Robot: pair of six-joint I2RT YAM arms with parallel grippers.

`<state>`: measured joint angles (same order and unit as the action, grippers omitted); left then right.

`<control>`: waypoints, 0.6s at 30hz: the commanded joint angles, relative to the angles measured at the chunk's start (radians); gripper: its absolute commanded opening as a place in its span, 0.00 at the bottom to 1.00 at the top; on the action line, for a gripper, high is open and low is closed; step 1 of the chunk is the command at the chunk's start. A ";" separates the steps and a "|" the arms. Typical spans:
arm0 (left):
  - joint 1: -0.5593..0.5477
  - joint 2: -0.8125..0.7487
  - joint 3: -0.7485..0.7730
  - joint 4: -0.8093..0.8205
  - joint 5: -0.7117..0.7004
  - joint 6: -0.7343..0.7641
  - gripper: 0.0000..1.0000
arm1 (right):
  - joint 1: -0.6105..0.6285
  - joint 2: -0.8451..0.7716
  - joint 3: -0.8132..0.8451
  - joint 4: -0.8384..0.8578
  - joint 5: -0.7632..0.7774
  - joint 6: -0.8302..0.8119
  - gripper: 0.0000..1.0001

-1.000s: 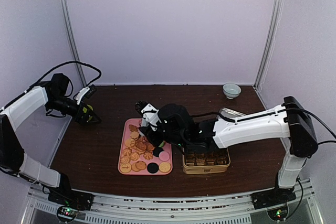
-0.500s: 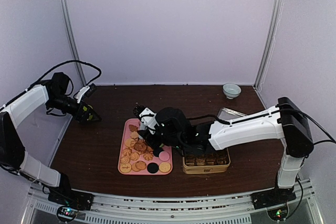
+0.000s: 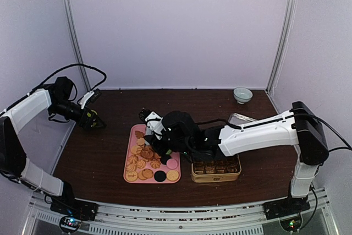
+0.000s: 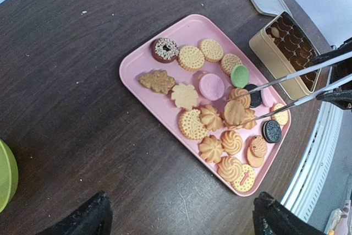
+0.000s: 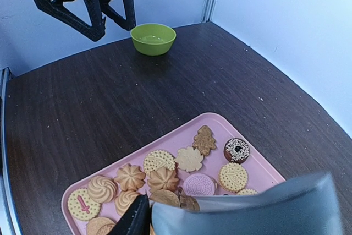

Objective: Pack the cookies
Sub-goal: Pick up the fake cookies from the plate, then place the fake cookies in the empty pocket of the box.

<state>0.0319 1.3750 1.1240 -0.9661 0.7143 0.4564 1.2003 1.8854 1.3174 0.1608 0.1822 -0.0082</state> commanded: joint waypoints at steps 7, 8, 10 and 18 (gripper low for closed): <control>0.019 -0.026 0.005 -0.031 0.026 0.034 0.91 | 0.003 -0.092 0.058 -0.016 0.029 0.026 0.19; 0.021 -0.027 0.003 -0.034 0.026 0.036 0.91 | 0.003 -0.095 0.058 -0.020 0.034 0.027 0.19; 0.023 -0.027 0.001 -0.034 0.028 0.040 0.91 | 0.002 -0.114 0.052 -0.030 0.058 0.030 0.18; 0.023 -0.019 0.018 -0.031 0.050 0.047 0.91 | -0.058 -0.359 -0.122 -0.095 0.165 0.027 0.19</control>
<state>0.0471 1.3682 1.1240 -0.9989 0.7261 0.4843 1.1835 1.6917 1.2640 0.0910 0.2493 0.0105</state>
